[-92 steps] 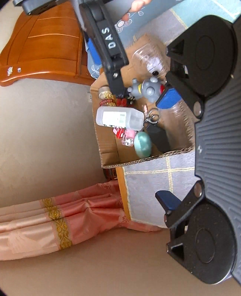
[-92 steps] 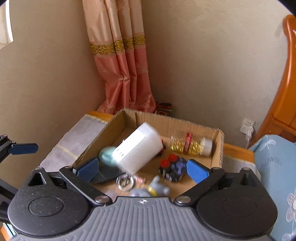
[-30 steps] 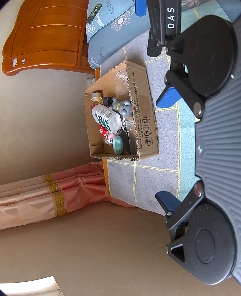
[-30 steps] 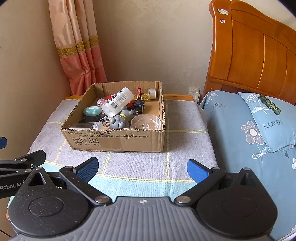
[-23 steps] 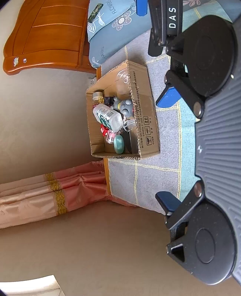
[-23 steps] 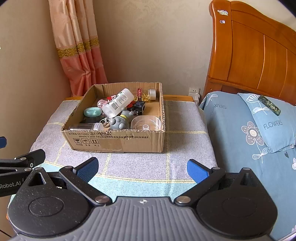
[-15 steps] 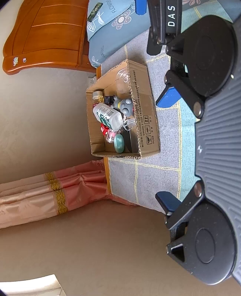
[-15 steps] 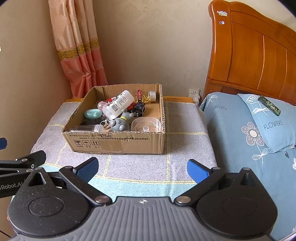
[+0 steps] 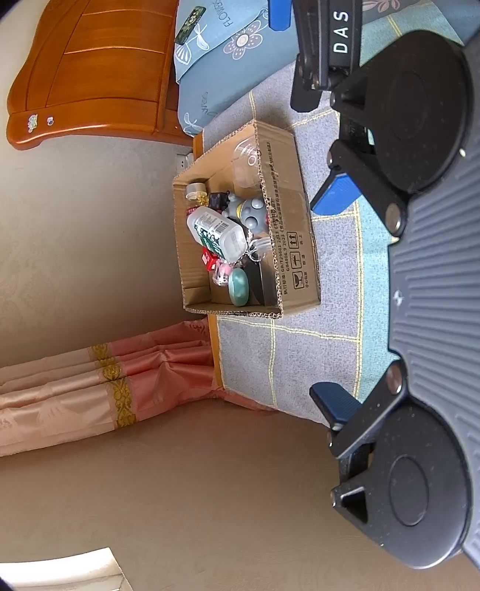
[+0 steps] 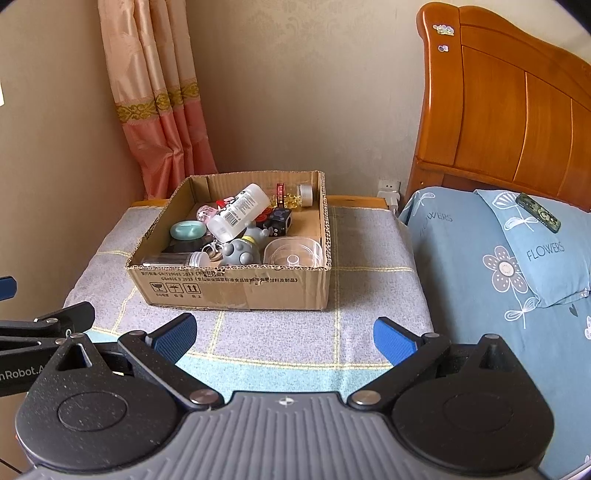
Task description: Organize rigid objects
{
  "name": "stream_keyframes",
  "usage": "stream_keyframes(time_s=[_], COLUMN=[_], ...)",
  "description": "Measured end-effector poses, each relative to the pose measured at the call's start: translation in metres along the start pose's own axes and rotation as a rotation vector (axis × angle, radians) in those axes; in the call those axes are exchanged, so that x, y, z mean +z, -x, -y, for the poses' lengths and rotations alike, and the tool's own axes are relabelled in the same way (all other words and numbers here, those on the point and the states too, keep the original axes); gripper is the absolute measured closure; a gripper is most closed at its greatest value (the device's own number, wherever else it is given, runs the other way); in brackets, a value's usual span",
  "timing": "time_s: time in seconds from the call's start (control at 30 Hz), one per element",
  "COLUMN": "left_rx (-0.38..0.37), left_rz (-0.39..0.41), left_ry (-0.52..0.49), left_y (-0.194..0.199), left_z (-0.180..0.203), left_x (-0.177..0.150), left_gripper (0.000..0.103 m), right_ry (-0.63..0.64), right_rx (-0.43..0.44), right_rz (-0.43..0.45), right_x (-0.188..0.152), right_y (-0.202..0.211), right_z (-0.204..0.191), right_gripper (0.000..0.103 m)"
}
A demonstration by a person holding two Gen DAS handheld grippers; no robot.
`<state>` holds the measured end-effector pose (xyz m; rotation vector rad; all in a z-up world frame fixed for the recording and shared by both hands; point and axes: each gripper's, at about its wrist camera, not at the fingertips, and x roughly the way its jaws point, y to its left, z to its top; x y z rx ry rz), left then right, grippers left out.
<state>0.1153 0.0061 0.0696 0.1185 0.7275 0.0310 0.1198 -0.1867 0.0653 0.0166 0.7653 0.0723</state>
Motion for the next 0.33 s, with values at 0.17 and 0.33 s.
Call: stream_keyframes(time_s=[0.17, 0.33], left_rx=[-0.001, -0.004], left_rz=[-0.003, -0.001], left_ry=[0.004, 0.003], left_y=[0.0006, 0.0024], left_z=[0.0004, 0.0007], left_x=[0.0000, -0.0003], left_gripper=[0.006, 0.006], right_ry=[-0.001, -0.001], right_rx=[0.002, 0.003], right_rz=[0.002, 0.002], right_x=[-0.0003, -0.0003], right_y=[0.0013, 0.0015], right_z=[0.0004, 0.0002], right_gripper=[0.000, 0.000])
